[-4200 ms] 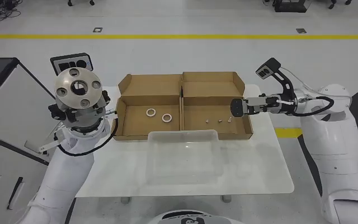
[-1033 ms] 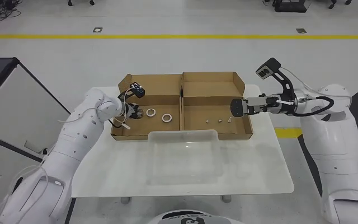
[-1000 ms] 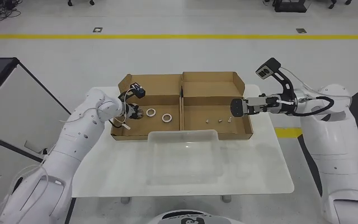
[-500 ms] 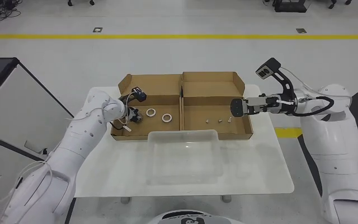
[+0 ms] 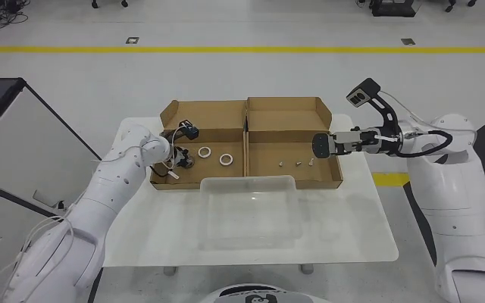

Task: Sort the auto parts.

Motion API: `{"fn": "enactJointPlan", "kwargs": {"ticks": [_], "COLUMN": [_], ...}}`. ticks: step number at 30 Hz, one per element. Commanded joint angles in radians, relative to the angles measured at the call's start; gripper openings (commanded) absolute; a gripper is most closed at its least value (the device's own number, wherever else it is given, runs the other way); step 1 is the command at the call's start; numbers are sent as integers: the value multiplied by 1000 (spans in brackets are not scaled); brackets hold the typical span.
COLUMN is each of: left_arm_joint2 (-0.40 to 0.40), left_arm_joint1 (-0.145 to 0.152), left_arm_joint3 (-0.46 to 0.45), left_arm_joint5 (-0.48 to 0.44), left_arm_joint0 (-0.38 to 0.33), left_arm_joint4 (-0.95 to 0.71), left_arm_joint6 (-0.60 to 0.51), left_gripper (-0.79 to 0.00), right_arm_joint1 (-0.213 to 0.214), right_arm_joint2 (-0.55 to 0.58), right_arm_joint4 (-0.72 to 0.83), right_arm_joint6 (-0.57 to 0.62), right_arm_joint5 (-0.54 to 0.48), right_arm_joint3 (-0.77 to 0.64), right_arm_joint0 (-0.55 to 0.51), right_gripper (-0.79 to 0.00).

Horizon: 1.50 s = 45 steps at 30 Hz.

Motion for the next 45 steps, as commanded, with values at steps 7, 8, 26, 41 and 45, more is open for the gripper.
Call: {"fn": "enactJointPlan", "kwargs": {"ticks": [7, 8, 26, 41, 45], "left_arm_joint2": [-34, -43, -283, -556, -627], "left_arm_joint1": [6, 7, 70, 127, 137], "left_arm_joint3": [-9, -15, -405, -879, -968], "left_arm_joint5": [0, 1, -36, -14, 3], "left_arm_joint0": [0, 2, 186, 481, 544], "left_arm_joint4": [-37, -52, -313, -641, -669], "left_arm_joint6": [24, 28, 175, 150, 150], "left_gripper": [0, 0, 0, 0, 0], "right_arm_joint1": [0, 0, 0, 0, 0], "right_arm_joint2": [0, 0, 0, 0, 0], "right_arm_joint4": [0, 0, 0, 0, 0], "right_arm_joint6": [0, 0, 0, 0, 0], "right_arm_joint5": [0, 0, 0, 0, 0], "right_arm_joint3": [0, 0, 0, 0, 0], "right_arm_joint0": [0, 0, 0, 0, 0], "right_gripper": [0, 0, 0, 0, 0]}}
